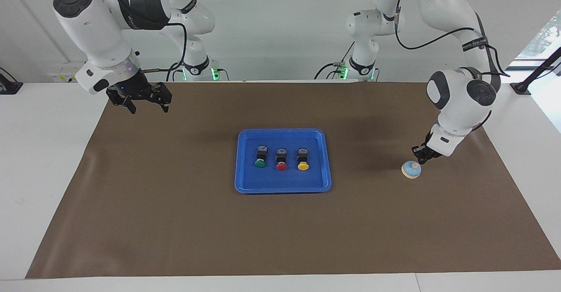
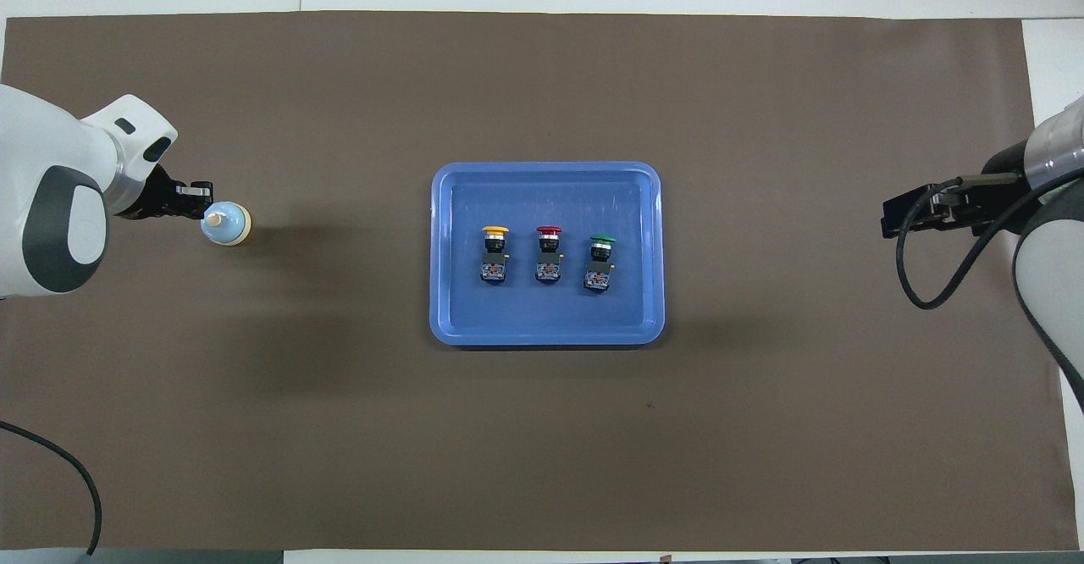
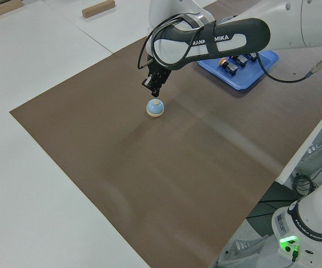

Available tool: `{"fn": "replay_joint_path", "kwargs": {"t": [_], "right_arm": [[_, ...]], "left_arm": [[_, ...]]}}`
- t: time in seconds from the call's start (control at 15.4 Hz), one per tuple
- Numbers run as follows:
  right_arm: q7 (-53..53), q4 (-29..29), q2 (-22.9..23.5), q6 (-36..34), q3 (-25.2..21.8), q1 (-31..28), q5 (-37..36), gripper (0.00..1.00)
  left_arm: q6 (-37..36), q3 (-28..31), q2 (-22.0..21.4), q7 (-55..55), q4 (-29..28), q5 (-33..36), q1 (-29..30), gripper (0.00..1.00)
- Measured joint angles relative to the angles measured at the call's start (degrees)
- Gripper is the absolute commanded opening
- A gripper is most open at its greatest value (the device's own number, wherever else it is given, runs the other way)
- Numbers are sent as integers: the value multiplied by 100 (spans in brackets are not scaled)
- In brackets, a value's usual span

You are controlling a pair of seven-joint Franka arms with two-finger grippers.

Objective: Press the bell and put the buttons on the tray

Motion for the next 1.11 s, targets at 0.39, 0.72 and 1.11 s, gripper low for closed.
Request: {"fn": "replay_joint_path", "kwargs": {"t": [0.39, 0.72, 1.11], "right_arm": [[0, 0, 0, 0, 0, 0, 0, 100], [0, 0, 0, 0, 0, 0, 0, 100], [0, 0, -1, 0, 0, 0, 0, 100]], "left_arm": [[324, -18, 145, 44, -187, -2, -5, 0], [-1263, -60, 21, 61, 778, -2, -28, 100], [-2843, -65, -998, 23, 1418, -3, -139, 100]]}}
